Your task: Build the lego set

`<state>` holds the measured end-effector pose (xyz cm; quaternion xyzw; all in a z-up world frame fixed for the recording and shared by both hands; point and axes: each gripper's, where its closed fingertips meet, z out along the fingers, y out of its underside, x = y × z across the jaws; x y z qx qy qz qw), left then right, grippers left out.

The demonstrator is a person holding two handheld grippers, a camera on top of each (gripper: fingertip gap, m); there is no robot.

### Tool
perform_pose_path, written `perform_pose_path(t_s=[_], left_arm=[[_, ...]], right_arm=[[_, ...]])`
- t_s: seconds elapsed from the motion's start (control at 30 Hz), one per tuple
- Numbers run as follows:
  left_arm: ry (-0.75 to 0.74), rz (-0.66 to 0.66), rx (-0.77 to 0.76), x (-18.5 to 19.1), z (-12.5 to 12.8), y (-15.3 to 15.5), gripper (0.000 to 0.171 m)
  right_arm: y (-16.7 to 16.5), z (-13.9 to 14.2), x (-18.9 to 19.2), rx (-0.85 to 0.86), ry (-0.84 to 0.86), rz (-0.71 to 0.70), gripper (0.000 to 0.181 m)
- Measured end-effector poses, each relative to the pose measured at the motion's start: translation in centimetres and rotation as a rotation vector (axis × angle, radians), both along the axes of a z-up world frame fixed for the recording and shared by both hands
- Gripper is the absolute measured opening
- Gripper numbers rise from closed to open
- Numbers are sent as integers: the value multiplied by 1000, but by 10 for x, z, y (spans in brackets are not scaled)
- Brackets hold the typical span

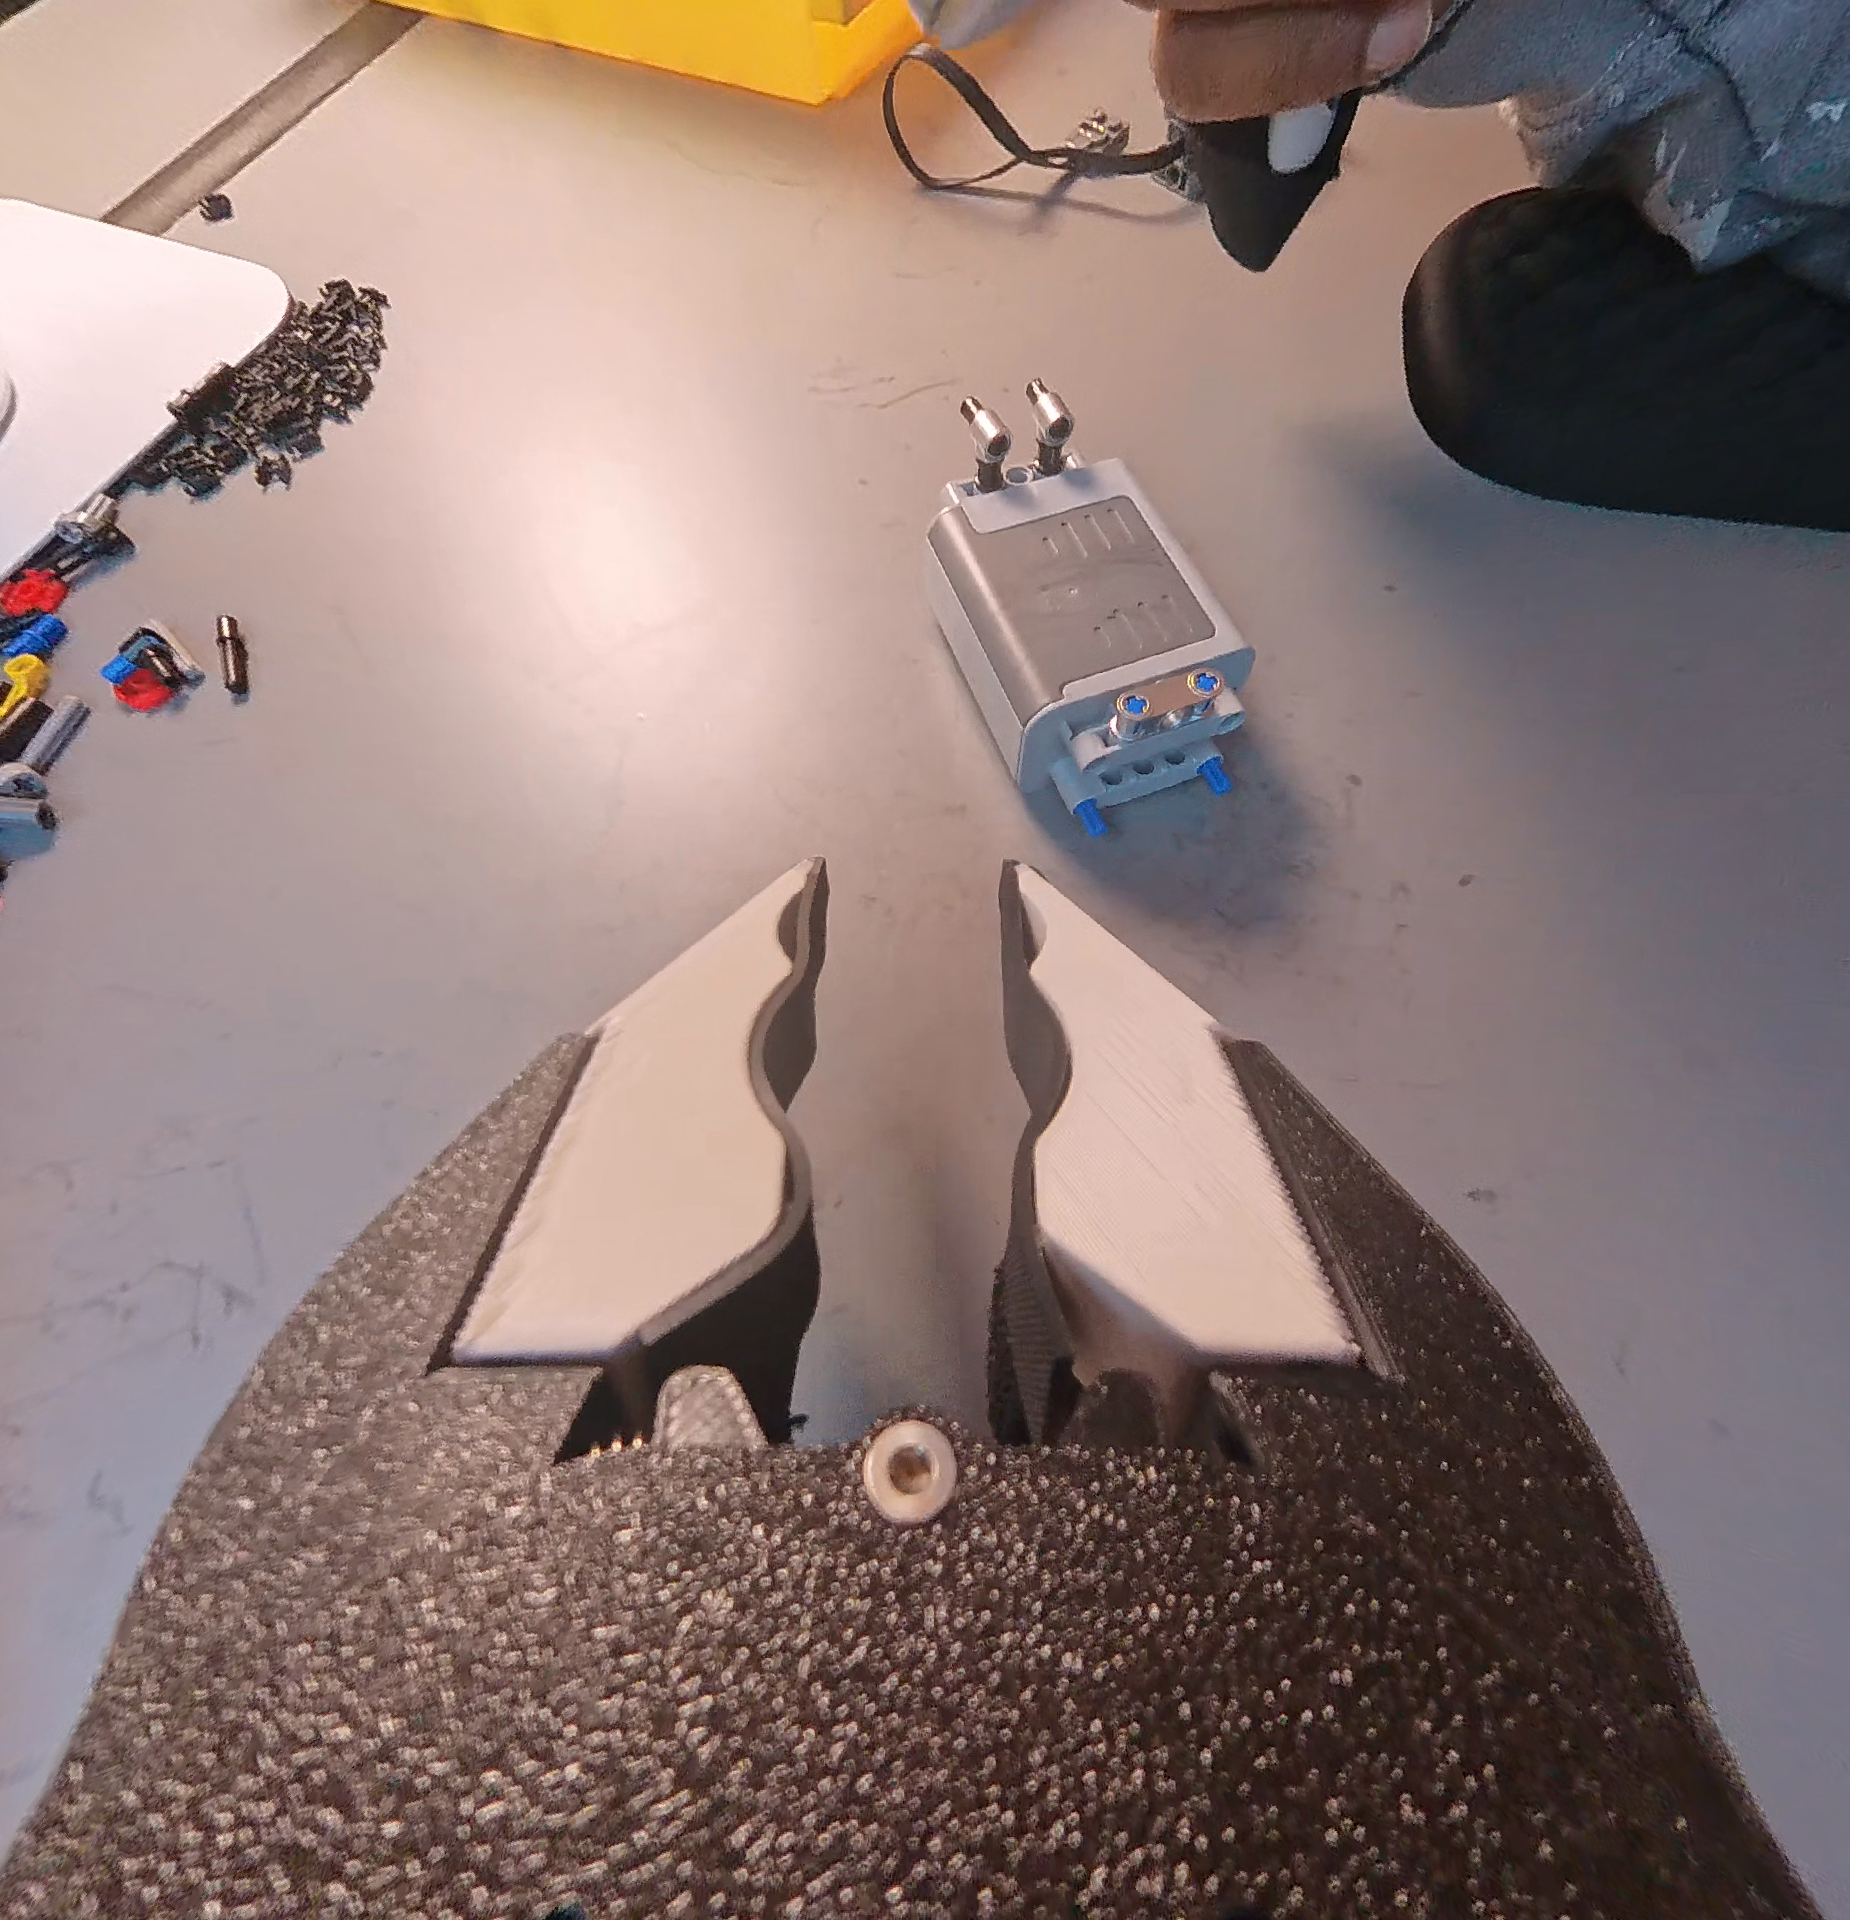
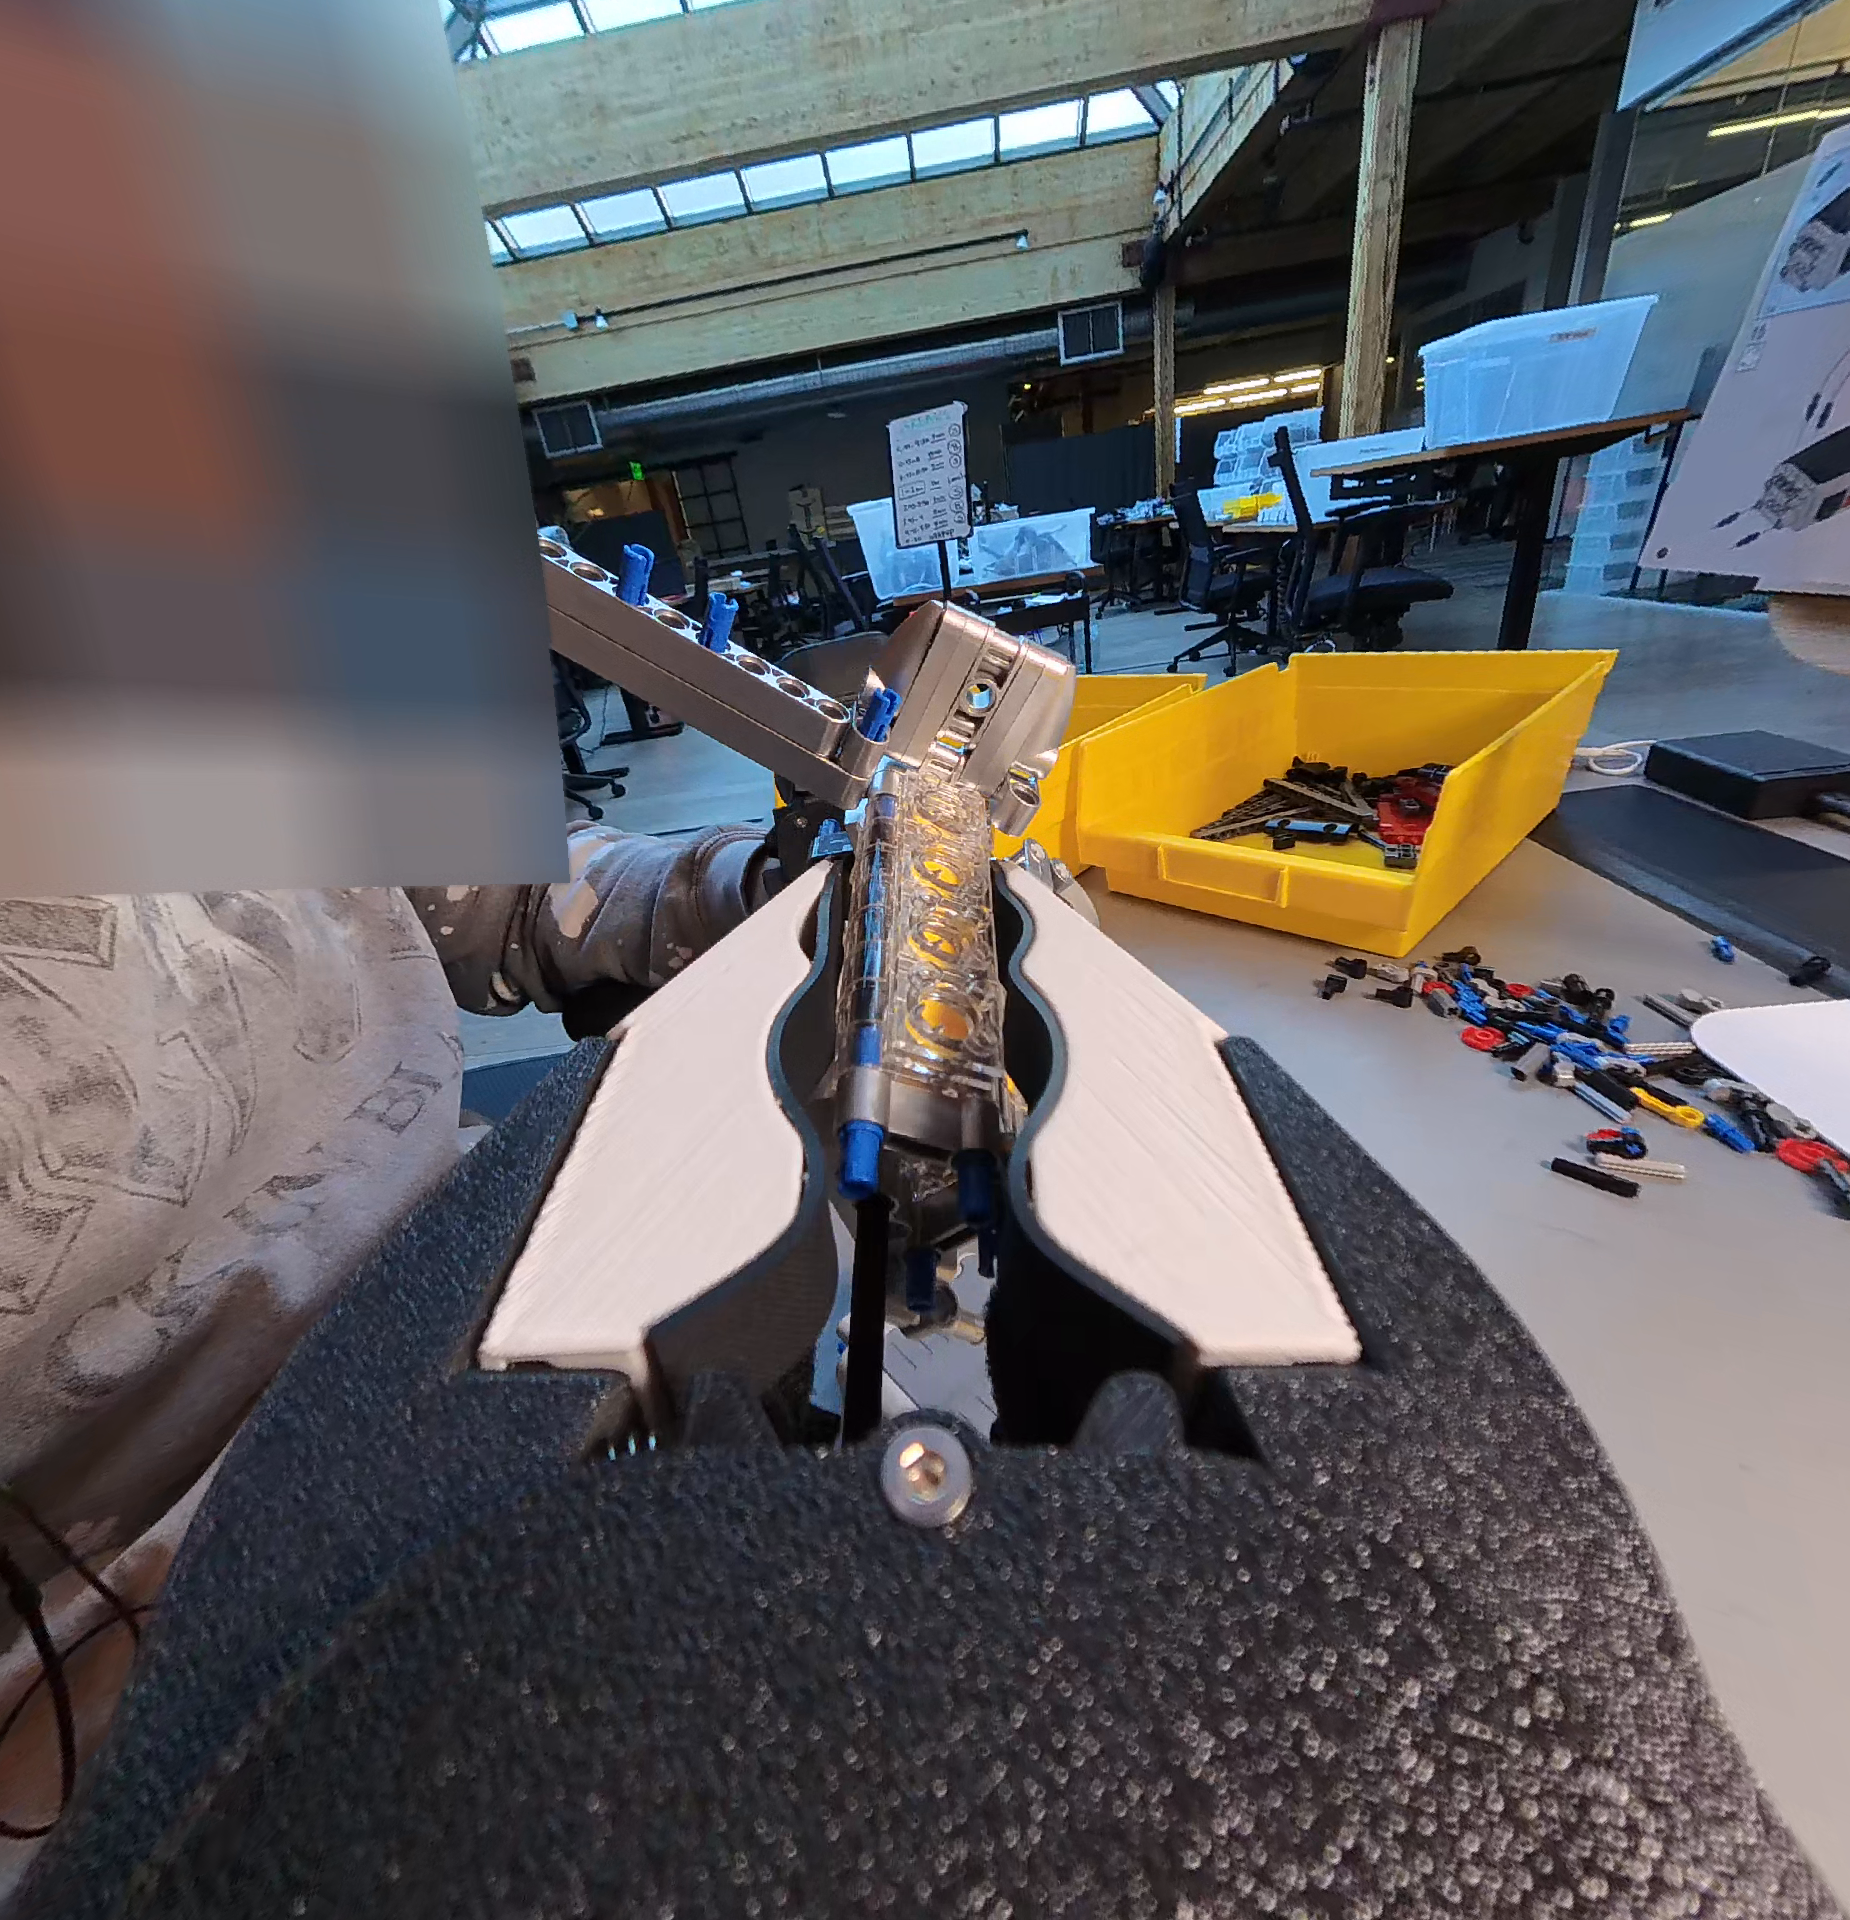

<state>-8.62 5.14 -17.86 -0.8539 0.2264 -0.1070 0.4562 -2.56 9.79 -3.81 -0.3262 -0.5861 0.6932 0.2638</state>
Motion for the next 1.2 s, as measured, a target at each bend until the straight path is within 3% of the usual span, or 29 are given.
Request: perform_pose_path(t_s=[0.6,0.7,0.87,0.93,1.03,1.2], left_arm=[[4,-30,28,4,-1,0,22],[-74,-60,73,12,13,-2,22],[-497,-126,110,23,59,-10,22],[-595,-142,144,20,75,-13,22],[-587,-186,204,24,86,-19,22],[-462,-228,251,38,84,-24,15]], right_arm=[[1,-10,0,29,-23,-10,25],[-4,-20,-2,98,-45,-19,25],[-19,-32,-4,180,-71,12,25],[-24,-36,-4,200,-76,23,25],[-30,-41,-4,226,-78,36,25],[-37,-46,-5,241,-83,55,26]])
